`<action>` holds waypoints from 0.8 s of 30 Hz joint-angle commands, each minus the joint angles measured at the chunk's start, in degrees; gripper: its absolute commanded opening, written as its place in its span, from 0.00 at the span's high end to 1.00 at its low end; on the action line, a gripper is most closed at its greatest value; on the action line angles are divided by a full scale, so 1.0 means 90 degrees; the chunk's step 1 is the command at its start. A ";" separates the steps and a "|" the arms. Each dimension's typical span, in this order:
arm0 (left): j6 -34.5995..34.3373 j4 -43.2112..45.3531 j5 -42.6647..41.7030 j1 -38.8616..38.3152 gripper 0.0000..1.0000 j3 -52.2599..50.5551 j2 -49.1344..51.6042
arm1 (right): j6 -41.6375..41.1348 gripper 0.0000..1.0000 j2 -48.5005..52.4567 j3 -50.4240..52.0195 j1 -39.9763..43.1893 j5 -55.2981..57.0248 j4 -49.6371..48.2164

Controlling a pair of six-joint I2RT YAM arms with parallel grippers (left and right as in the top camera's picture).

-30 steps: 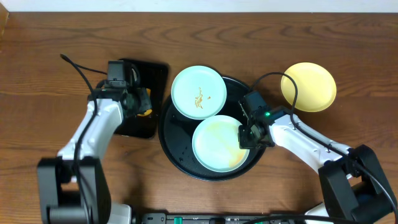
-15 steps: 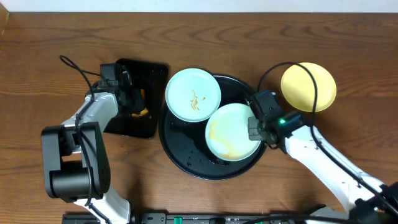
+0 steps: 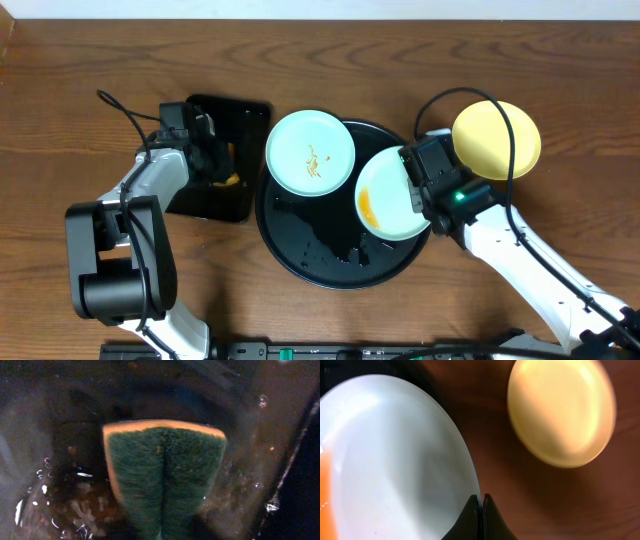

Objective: Clean dirty plates on tray and stack at the side
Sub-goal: 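Lift the light-blue plate with the right gripper toward the yellow plate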

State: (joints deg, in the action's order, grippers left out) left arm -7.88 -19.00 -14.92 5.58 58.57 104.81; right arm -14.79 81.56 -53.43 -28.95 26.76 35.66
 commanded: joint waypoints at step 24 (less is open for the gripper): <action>0.0019 0.0102 -0.0058 0.0015 0.43 0.0029 0.0104 | 0.4141 0.99 -0.0121 -0.1047 -0.0855 0.2348 -0.1248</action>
State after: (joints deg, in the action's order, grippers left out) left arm -7.66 -17.78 -15.31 5.52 58.59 104.90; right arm 15.53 81.56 -61.34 -34.59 43.64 25.04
